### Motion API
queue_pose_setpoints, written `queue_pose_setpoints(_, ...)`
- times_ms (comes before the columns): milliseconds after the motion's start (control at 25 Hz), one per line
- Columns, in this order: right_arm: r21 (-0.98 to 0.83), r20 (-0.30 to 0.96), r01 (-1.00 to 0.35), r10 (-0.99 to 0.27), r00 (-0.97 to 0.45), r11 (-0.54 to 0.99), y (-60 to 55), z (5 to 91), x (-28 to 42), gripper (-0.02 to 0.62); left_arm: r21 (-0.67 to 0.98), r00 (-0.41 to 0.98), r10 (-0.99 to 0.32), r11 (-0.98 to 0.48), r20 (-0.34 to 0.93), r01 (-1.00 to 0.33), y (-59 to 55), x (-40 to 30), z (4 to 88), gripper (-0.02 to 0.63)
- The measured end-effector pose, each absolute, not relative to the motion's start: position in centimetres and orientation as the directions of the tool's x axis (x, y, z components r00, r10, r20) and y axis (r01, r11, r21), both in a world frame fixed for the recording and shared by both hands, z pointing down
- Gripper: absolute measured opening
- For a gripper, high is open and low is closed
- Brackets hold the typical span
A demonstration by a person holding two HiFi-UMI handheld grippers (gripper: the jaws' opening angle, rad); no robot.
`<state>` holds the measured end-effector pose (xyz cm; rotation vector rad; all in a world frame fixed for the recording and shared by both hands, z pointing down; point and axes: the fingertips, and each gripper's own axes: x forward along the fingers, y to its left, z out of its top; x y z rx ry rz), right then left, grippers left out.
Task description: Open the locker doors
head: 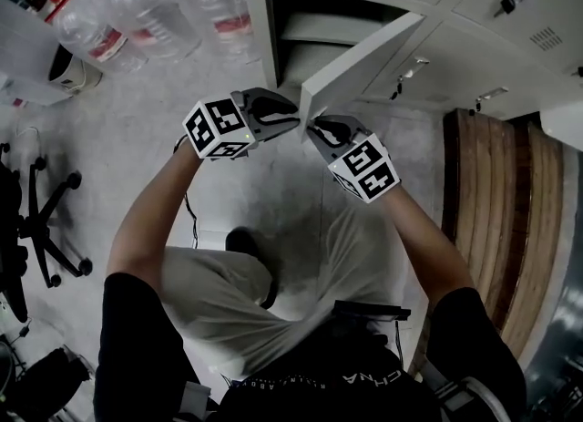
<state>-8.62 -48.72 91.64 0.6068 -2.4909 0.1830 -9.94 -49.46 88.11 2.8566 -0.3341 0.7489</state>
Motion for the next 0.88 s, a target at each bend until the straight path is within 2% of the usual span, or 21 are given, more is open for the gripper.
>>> queue_pose_setpoints(360,-0.029,0.622,-0.384,-0.285,-0.730,0.923,-45.1,91.7,-3.1,0.063,0.169,0.856,0.063,-0.985,0.514,-0.029,-45.2,-4.1,88.3,0.089)
queue_pose_setpoints(520,-0.041,0.658,-0.391,-0.269,-0.704,0.920,-43.8,91.7,0.4,0.063,0.177,0.846,0.150,-0.982,0.512,0.067,-43.4,-0.4,88.3,0.089)
queue_pose_setpoints(680,-0.040,0.693,-0.434,-0.287,-0.661,0.900,-42.8,91.9,4.7,0.061,0.169,0.844,0.199,-0.977,0.497,0.131,-42.1,4.0,88.4,0.089)
queue_pose_setpoints(880,-0.053,0.712,-0.484,-0.306,-0.632,0.874,-41.4,91.4,9.1,0.061,0.160,0.855,0.207,-0.976,0.475,0.147,-41.5,8.5,88.4,0.080)
